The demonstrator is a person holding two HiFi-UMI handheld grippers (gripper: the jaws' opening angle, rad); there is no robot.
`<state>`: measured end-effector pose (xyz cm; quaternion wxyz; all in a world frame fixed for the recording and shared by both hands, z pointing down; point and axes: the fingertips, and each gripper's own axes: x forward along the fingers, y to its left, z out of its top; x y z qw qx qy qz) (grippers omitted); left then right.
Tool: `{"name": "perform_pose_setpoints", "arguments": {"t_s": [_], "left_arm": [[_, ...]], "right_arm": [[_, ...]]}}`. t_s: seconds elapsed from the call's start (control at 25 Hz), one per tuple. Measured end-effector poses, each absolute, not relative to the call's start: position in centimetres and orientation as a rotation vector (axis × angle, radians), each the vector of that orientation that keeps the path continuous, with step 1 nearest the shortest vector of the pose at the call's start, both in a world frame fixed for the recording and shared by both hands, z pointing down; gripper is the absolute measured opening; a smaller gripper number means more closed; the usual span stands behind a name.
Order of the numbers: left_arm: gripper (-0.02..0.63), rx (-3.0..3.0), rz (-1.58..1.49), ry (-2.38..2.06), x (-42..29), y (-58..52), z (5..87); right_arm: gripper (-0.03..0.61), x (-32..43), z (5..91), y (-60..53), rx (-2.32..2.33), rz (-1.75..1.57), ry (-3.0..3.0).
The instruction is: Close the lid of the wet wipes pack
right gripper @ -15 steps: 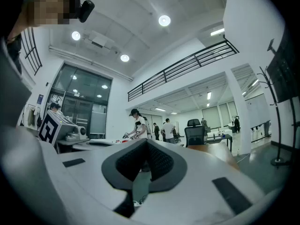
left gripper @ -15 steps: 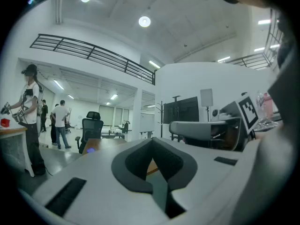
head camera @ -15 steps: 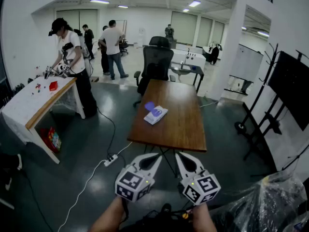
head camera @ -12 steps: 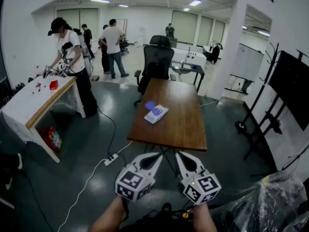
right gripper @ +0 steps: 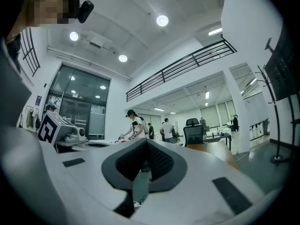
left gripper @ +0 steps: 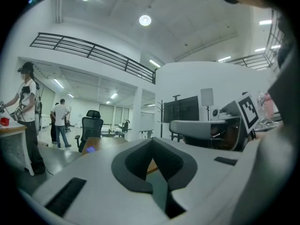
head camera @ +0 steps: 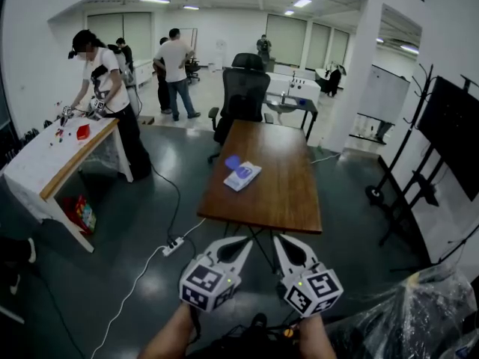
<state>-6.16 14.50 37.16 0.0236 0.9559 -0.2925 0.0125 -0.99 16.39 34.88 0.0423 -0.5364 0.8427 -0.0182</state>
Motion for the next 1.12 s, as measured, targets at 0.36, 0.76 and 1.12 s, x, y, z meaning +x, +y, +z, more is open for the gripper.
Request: {"name": "perform_pose_setpoints", "arguments": {"t_s": [0.36, 0.76, 1.12], "left_arm": [[0.008, 2.935, 0.098, -0.909, -4.9, 12.3, 38.6], [0.008, 2.894, 0.138, -0.985, -0.5, 3.9, 40.4], [0.008, 2.796, 0.183, -1.151, 2.0, -4.5, 40.2]], "right_arm": [[0.009, 0.5, 36.0, 14.1, -1.635, -0.114, 2.567], [0.009, 5.5, 37.0, 5.8, -1.594, -0.154, 2.596], [0.009, 9.7, 36.9, -2.4, -1.497, -0.215, 2.663]]}}
